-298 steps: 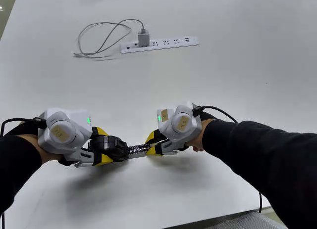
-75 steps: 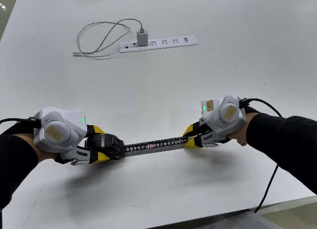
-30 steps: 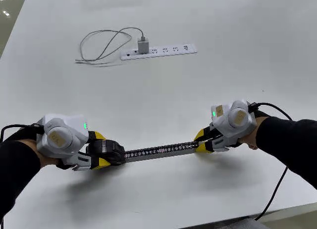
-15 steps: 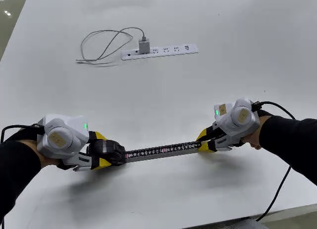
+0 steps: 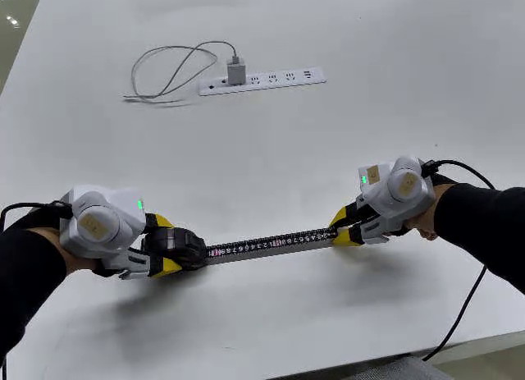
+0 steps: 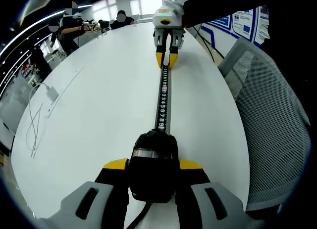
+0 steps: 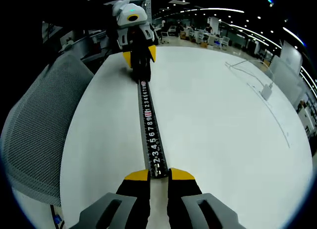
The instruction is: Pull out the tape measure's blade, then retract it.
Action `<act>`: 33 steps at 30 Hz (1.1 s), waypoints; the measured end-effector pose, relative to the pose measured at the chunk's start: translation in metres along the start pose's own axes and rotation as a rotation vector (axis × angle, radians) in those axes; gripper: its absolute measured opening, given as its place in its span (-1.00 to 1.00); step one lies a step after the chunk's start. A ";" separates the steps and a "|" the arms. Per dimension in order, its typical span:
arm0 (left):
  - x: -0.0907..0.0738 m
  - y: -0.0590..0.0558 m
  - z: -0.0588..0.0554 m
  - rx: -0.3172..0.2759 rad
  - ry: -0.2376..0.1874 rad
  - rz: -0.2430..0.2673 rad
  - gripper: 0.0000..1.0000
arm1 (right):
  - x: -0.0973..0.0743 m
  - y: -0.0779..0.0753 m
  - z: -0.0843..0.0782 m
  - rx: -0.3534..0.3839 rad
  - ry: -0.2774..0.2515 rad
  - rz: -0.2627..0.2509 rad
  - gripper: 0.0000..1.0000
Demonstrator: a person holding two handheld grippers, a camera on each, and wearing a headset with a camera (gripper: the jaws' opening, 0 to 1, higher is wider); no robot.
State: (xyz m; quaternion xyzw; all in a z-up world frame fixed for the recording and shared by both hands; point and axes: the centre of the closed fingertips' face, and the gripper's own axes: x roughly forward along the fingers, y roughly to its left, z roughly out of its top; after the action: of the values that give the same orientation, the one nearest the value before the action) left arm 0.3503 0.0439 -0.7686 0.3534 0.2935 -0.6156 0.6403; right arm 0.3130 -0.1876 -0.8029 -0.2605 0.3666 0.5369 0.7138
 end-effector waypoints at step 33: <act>0.000 -0.002 0.001 0.008 0.008 -0.002 -0.39 | -0.010 0.002 -0.010 0.028 -0.001 0.001 -0.83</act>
State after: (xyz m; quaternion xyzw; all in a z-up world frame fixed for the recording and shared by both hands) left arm 0.3480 0.0428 -0.7683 0.3579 0.2940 -0.6162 0.6370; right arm 0.3071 -0.2010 -0.8008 -0.2501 0.3738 0.5321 0.7174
